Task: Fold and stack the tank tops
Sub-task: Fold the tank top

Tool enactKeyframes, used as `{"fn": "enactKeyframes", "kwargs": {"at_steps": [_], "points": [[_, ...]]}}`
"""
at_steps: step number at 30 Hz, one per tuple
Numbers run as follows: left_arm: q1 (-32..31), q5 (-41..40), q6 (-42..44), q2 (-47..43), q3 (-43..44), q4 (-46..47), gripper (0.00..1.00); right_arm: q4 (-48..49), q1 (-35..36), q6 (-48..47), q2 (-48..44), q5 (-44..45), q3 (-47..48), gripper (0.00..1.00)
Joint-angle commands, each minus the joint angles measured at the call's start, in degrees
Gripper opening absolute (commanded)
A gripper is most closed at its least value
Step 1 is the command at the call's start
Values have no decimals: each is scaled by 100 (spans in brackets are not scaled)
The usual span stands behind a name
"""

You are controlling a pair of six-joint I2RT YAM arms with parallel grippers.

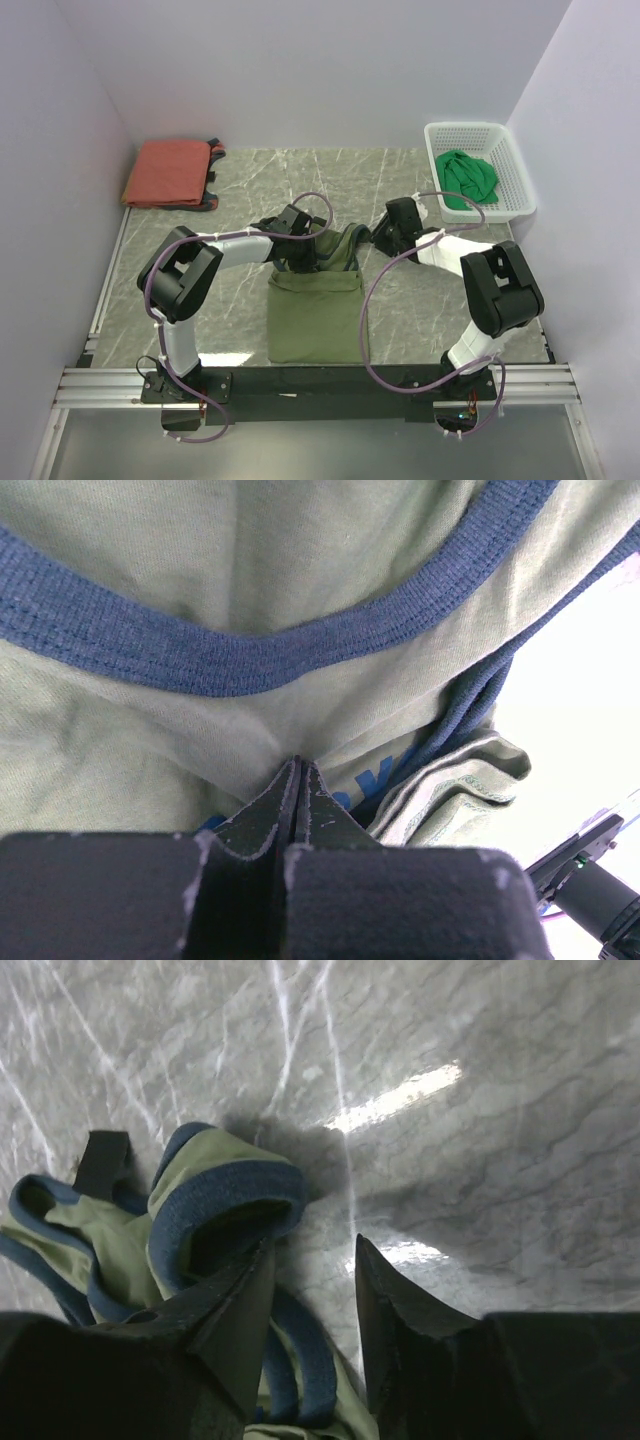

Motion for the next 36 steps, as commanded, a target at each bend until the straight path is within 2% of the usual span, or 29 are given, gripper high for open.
{"fn": "enactKeyframes", "kwargs": {"at_steps": [1,7,12,14,16,19,21,27,31,36], "points": [[-21,-84,167,14,-216,-537,1,422,60,46,-17,-92,-32,46],[-21,-102,175,5,-225,-554,1,590,77,55,431,-162,178,46],[-21,-119,193,-12,-225,-590,0,572,69,29,713,-136,381,41],[-21,-119,211,-21,-225,-598,1,572,60,-7,774,-92,451,33],[-21,-102,211,-30,-242,-589,1,581,51,-138,774,83,582,15],[-21,-110,219,-30,-251,-598,1,800,25,-524,661,224,732,3],[-21,-102,246,-38,-260,-616,1,985,25,-885,547,364,794,1],[-21,-58,281,-39,-304,-607,1,1635,25,-1869,-349,664,794,0],[-21,-32,290,5,-321,-572,1,2144,60,-2353,-850,524,715,0],[-21,4,281,49,-286,-554,0,1980,86,-2652,-747,356,811,6]]}}
